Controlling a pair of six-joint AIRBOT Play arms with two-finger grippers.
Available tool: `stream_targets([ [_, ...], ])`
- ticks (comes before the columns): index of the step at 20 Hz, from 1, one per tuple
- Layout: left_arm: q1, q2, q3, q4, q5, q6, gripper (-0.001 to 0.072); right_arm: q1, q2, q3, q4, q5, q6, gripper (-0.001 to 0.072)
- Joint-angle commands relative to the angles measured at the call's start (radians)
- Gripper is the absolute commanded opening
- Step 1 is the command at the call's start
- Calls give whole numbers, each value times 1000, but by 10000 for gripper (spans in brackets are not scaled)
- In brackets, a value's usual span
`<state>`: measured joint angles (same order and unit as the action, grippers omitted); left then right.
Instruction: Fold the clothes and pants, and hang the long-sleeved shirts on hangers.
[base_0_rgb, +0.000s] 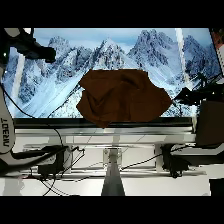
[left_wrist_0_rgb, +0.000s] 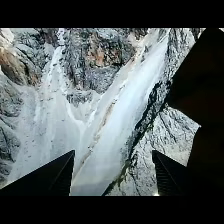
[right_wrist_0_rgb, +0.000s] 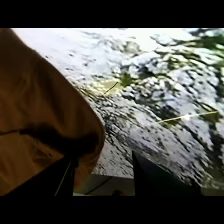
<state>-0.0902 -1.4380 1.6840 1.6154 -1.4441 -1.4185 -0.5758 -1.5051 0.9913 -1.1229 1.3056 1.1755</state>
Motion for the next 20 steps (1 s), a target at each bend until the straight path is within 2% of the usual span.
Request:
stream_targets([
  [1,30,-30,-1,-4,-30,1,559,-3,-77,-9,58,-12,-19,387],
  [5,138,-32,-66,-8,-104,-8,558,19,-104,-10,75,21,-18,386],
  [10,294,-31,-251,-143,-132,-14,558,92,-104,-10,101,18,-19,378],
  [11,316,-31,-291,-160,-130,-14,559,111,-104,-10,101,-1,-23,320],
  [13,353,-28,-382,-245,-112,0,559,148,-103,-9,100,-27,-79,16],
  [15,366,-23,-480,-370,-64,39,559,175,-103,-9,100,-27,-124,13],
  [17,360,-23,-583,-486,-32,98,558,184,-103,-9,101,-32,-124,13],
  [20,336,-23,-769,-679,63,225,558,183,-103,-4,98,-42,-123,13],
])
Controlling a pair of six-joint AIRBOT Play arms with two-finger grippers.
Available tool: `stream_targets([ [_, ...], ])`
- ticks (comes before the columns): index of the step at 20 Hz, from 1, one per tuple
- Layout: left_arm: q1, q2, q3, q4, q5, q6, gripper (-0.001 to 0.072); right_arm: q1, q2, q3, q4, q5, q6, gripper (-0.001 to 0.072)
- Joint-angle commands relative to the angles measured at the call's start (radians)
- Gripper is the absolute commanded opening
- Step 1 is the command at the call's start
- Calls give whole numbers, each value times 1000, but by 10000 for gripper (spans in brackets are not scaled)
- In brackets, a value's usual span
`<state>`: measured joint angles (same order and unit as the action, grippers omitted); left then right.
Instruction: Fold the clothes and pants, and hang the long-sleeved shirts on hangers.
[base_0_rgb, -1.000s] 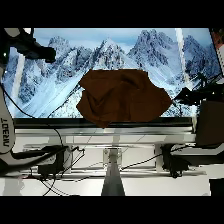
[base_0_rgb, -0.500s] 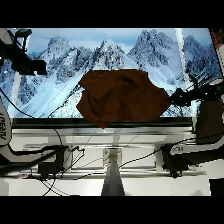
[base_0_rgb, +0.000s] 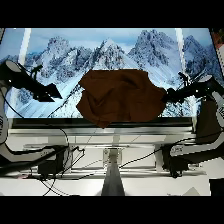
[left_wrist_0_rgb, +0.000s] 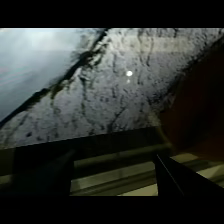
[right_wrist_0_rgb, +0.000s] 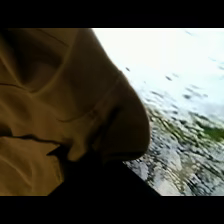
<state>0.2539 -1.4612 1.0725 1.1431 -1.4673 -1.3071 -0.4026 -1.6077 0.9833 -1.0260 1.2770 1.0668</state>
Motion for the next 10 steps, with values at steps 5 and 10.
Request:
stream_targets([
  [5,-79,-3,-328,-322,240,228,539,10,0,6,2,-15,-14,14],
  [10,-194,-24,-333,-321,308,243,216,10,0,6,2,-13,-14,13],
])
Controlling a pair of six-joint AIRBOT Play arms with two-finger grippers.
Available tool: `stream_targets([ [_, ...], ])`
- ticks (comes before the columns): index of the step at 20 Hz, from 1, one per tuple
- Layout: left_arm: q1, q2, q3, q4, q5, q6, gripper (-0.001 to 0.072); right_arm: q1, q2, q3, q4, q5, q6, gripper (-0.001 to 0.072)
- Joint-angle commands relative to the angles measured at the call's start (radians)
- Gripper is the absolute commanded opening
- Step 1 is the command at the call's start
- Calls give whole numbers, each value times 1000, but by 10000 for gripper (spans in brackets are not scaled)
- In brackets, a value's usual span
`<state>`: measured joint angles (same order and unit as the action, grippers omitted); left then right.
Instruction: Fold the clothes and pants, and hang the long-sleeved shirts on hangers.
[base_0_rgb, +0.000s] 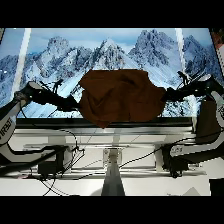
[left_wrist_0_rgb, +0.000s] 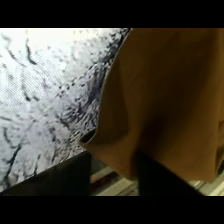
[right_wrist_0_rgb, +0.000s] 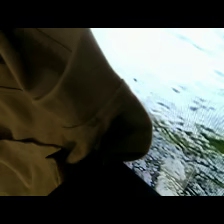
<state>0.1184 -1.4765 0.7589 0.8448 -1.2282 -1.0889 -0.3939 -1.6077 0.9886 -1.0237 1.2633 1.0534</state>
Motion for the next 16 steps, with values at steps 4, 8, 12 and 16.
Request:
stream_targets([
  [4,-36,-6,75,-12,117,50,16,2,34,44,1,0,-2,12],
  [8,60,42,332,-17,102,42,16,2,130,181,32,-24,-2,12],
  [12,104,161,594,-17,109,42,16,2,300,318,212,-114,-2,12],
  [16,114,328,722,-16,220,42,16,2,497,423,288,-261,-2,13],
])
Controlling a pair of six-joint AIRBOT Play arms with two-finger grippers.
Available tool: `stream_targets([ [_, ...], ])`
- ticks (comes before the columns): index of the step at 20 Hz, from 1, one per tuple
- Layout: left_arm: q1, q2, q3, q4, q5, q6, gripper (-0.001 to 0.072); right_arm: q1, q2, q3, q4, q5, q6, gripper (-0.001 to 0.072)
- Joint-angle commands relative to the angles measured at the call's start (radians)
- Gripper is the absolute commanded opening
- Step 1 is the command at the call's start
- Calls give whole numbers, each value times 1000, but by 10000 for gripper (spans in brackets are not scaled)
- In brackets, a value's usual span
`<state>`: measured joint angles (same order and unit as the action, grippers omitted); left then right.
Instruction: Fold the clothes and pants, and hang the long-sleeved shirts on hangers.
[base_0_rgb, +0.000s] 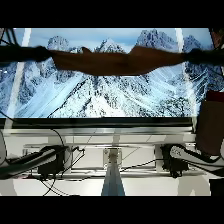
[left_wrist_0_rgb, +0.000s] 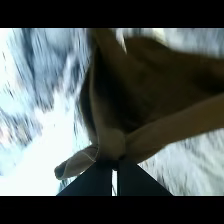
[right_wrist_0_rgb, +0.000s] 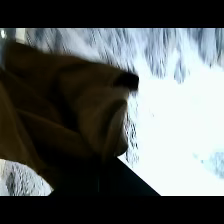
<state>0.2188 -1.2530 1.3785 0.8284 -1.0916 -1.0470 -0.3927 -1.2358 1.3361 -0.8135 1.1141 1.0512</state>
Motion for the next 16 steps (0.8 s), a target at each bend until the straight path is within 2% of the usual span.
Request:
stream_targets([
  [1,14,160,105,1,144,1,16,1,175,100,77,-132,0,13],
  [5,14,362,105,1,350,0,16,1,348,159,81,-139,1,13],
  [8,14,487,105,21,427,0,16,1,466,162,101,-137,2,13],
  [11,14,560,105,97,429,-11,15,1,546,162,103,-140,2,13],
  [14,14,546,100,130,401,-143,15,1,555,162,101,-139,5,13],
  [16,13,482,99,160,299,-182,15,1,514,159,100,-139,15,12],
])
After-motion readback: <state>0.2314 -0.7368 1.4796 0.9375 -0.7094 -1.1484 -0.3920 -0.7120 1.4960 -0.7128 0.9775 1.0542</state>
